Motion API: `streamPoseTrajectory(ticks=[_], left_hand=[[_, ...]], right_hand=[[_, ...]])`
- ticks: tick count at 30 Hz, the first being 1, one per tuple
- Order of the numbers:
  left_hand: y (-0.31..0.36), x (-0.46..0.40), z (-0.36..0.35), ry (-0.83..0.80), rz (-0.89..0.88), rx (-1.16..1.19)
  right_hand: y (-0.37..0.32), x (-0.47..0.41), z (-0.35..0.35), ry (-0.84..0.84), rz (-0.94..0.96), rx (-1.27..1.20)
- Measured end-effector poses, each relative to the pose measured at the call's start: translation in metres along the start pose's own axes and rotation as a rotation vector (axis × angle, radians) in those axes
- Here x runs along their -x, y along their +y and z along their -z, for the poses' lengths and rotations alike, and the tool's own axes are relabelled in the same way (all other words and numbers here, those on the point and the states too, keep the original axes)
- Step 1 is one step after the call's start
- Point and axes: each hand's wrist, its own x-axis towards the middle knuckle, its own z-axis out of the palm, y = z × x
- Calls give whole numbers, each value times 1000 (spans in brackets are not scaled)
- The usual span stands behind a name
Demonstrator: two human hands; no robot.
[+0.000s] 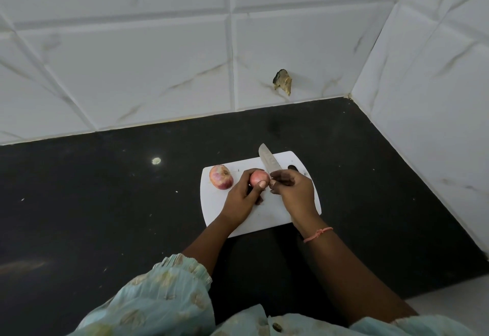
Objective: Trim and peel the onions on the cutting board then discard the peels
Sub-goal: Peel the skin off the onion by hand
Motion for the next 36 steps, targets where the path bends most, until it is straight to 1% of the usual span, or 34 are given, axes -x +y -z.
streamPoseTrajectory(ticks=[3, 10, 13, 16, 17, 18, 19, 21, 22, 24, 27, 28, 29, 32, 34, 36], left_hand=[[0, 0, 1, -7, 7, -31], [5, 1, 0, 2, 49, -20], [6, 1, 0, 5, 72, 1], [7, 1, 0, -3, 91, -8], [9, 1, 1, -6, 103, 3], [11, 1, 1, -9, 125, 29], [15, 1, 2, -14, 151, 65], [22, 1, 3, -36, 211, 111], [25, 0, 4, -54, 239, 115], [30, -1, 5, -86, 286, 121], [43, -3, 6, -102, 357, 181], [48, -4, 6, -104, 394, 212], [54, -5, 6, -106, 435, 244], [62, -6, 8, -142, 505, 269], [65, -3, 13, -182, 535, 253], [66, 0, 17, -184, 533, 274]], right_hand=[[-1, -2, 1, -7, -32, 3], [-12, -3, -1, -99, -128, 42], [-15, -6, 1, -132, -221, -106], [-26, -6, 5, -160, -275, -403], [-29, -5, 7, -136, -269, -467], [-32, -4, 9, -86, -246, -469], [-33, -3, 11, -20, -204, -388], [-30, -1, 16, 89, -89, -112], [-28, 0, 17, 100, -34, 7], [-24, 5, 17, 28, 54, 141], [-20, 11, 10, -186, 138, 187], [-19, 14, 6, -219, 166, 209], [-18, 16, 2, -215, 202, 233], [-20, 19, -3, -116, 294, 262], [-24, 16, 0, -106, 284, 227], [-23, 10, 6, -102, 252, 162]])
